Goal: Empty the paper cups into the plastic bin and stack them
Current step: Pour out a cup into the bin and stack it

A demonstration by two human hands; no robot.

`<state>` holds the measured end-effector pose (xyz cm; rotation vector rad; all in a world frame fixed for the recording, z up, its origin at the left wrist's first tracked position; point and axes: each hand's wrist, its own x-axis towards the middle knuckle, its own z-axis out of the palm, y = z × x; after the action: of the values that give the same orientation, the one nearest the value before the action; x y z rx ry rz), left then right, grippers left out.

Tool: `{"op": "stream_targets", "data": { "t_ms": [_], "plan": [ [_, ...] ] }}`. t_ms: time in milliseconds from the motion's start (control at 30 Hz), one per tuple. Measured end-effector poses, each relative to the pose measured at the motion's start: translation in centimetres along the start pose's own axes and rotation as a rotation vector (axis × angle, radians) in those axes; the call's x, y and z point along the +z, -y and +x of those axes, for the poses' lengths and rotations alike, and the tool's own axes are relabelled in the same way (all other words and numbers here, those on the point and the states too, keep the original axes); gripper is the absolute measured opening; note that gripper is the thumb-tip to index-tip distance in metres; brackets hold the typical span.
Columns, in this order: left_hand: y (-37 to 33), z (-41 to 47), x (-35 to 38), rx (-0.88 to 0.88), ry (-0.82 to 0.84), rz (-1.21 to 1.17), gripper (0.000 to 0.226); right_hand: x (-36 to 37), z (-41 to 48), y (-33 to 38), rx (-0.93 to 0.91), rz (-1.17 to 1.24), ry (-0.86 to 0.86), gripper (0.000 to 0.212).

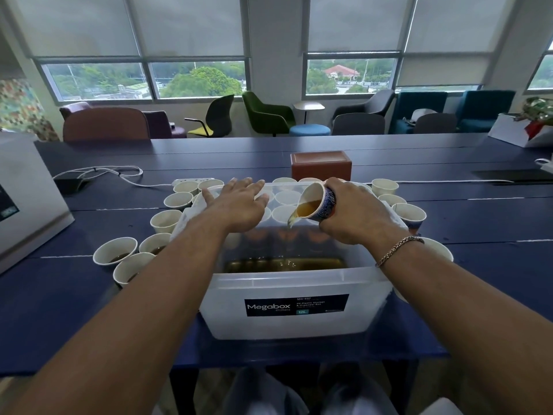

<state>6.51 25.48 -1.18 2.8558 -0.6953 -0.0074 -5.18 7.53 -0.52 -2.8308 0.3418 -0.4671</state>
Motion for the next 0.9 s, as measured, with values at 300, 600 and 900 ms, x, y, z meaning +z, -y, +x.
{"op": "stream_targets", "data": {
  "t_ms": [300,600,900],
  "plan": [
    [-0.07,-0.17,0.03,0.000,-0.002,0.007,0.053,0.08,-0.07,0.26,0.020,-0.075,-0.030,0.074],
    [-0.14,-0.19,-0.04,-0.004,0.006,0.021,0.054,-0.11,0.10,0.54,0.041,-0.132,-0.095,0.073],
    [-0.11,-0.13,0.02,-0.001,0.004,0.015,0.054,-0.04,0.36,0.49,0.056,-0.149,-0.151,0.077]
  ]
}}
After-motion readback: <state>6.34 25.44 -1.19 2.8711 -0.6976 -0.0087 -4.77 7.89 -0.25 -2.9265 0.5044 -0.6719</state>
